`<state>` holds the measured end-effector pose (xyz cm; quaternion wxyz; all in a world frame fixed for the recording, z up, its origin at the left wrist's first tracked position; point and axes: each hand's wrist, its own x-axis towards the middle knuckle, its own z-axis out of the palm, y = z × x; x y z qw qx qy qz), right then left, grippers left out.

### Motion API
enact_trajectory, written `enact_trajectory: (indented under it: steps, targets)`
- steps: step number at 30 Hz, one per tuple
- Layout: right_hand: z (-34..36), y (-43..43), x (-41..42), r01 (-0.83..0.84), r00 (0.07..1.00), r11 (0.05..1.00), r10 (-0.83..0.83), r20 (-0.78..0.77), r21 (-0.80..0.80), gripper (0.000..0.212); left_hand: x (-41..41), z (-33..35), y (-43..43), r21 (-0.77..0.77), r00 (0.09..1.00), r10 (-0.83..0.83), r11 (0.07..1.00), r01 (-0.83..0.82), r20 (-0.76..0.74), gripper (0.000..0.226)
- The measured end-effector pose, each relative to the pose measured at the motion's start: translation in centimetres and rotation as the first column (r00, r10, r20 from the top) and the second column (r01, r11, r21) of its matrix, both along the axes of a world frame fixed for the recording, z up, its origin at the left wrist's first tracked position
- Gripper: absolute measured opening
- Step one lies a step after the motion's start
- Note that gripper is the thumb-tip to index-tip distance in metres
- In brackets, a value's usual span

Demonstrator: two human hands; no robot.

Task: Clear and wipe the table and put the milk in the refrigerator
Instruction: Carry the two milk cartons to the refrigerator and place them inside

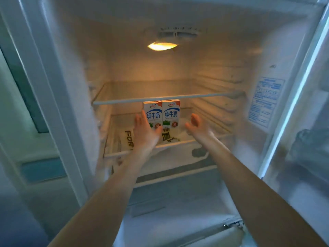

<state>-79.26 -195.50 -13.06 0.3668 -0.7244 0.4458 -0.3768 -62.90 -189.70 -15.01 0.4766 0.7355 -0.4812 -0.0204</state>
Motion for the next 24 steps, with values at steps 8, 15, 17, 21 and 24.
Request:
enact_trajectory:
  steps: [8, 15, 17, 21, 24]
  targets:
    - [-0.4, 10.8, -3.6, 0.134, 0.985, 0.988, -0.124, 0.12, -0.073, 0.05, -2.4, -0.9, 8.1, 0.054, 0.972, -0.236, 0.971, 0.235, 0.012, 0.085]
    - [-1.1, 20.0, -8.1, 0.247, 0.951, 0.966, -0.227, 0.208, -0.074, 0.045, -4.8, -0.9, 14.9, 0.03, 0.927, -0.374, 0.927, 0.375, -0.015, 0.078]
    - [-1.3, 22.8, -10.0, 0.331, 0.924, 0.941, -0.307, 0.226, -0.074, 0.049, -6.3, -0.7, 16.5, 0.043, 0.901, -0.432, 0.9, 0.433, -0.019, 0.075]
    - [-1.3, 27.3, -13.7, 0.431, 0.867, 0.9, -0.392, 0.308, -0.065, 0.045, -10.4, 0.2, 18.7, -0.003, 0.863, -0.504, 0.863, 0.504, 0.024, 0.067]
    - [-1.4, 30.1, -16.6, 0.515, 0.804, 0.854, -0.45, 0.388, -0.075, 0.037, -14.2, 1.3, 20.4, -0.028, 0.814, -0.581, 0.813, 0.581, 0.02, 0.056]
